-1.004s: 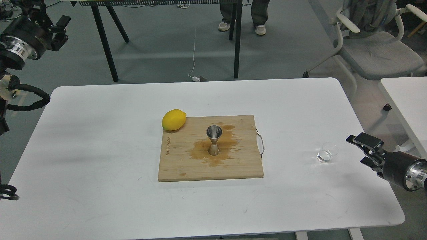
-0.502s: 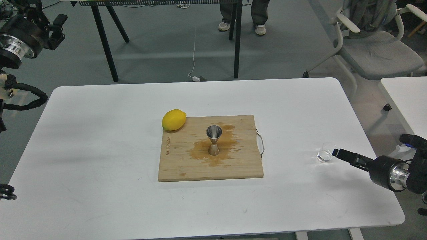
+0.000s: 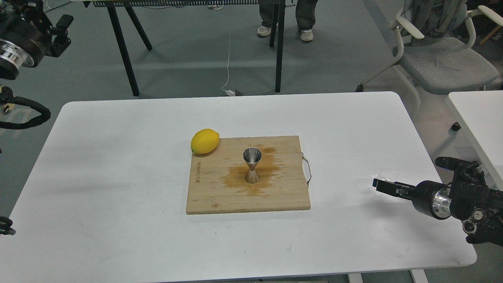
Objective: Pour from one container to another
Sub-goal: 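Close the right gripper around the small clear glass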
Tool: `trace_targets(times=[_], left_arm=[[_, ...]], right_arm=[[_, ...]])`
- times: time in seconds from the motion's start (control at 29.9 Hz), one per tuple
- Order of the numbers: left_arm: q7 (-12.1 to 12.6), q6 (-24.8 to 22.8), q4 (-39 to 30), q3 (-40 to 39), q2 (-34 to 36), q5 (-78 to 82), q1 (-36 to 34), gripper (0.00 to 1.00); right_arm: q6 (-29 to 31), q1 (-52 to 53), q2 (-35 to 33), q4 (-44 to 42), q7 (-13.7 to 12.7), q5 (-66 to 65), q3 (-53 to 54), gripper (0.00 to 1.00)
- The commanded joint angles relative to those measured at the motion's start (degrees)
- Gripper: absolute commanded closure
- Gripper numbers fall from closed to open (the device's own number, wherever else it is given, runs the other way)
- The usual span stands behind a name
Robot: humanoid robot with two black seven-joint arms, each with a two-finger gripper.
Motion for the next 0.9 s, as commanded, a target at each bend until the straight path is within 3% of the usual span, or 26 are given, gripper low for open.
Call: trace_targets(times=[0.0, 0.37, 0.87], left_arm=[[0.00, 0.00, 0.00, -0.01, 0.29, -0.01, 0.00, 0.00], [0.00, 0.00, 0.00, -0.10, 0.90, -0.01, 0.00, 0.00], [0.00, 0.00, 0.00, -0.10, 0.90, -0.01, 0.00, 0.00]], right_arm=[[-0.18, 0.14, 1.75, -1.63, 0.09, -0.01, -0.96, 0.04], [-0.97, 2.60, 3.60, -4.45, 0.00, -2.03, -4.91, 0.07], [-2.46, 4.62, 6.58, -9.01, 0.00, -4.40, -8.70, 0.31]])
